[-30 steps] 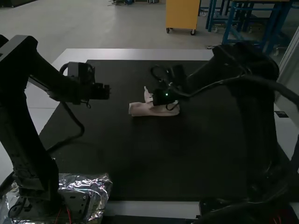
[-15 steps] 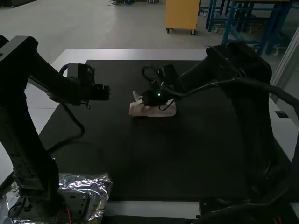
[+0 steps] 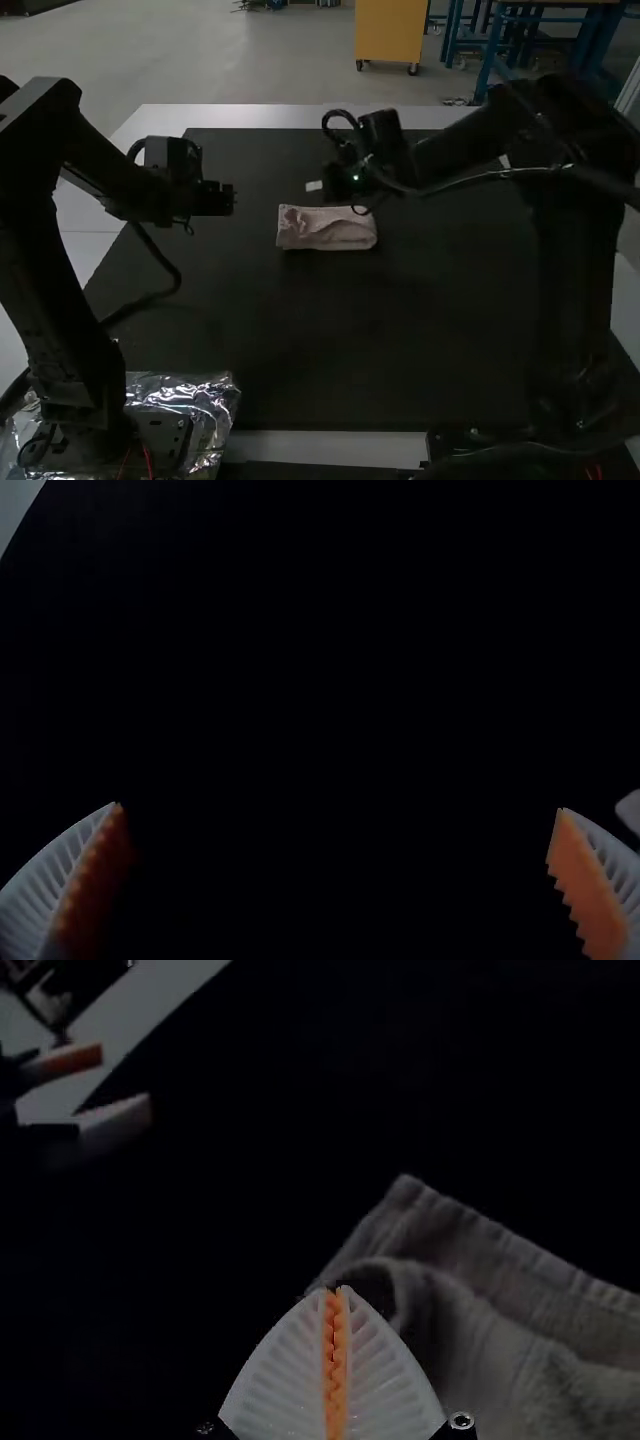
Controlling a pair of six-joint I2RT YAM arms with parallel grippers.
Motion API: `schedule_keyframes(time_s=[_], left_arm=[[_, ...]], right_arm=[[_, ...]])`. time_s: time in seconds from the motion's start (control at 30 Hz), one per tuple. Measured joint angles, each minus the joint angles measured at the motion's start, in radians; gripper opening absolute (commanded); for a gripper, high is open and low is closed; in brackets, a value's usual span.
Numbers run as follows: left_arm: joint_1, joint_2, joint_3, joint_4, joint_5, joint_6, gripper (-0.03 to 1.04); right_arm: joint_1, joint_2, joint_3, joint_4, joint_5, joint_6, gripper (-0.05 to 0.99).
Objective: Fold the towel.
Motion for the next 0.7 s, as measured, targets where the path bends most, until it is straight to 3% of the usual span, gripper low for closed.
schedule_keyframes(time_s=[0.47, 0.7], left_arm=[[-0.021, -0.079, 0.0, -0.005, -0.03, 0.0, 0.97], [-0.023, -0.127, 0.0, -0.051, -0.034, 0.0, 0.97]], right_arm=[[-0.028, 0.195, -0.041, 0.224, 0.0, 0.024, -0.02], [-0.028, 0.288, -0.04, 0.26, 0.0, 0.035, -0.02]])
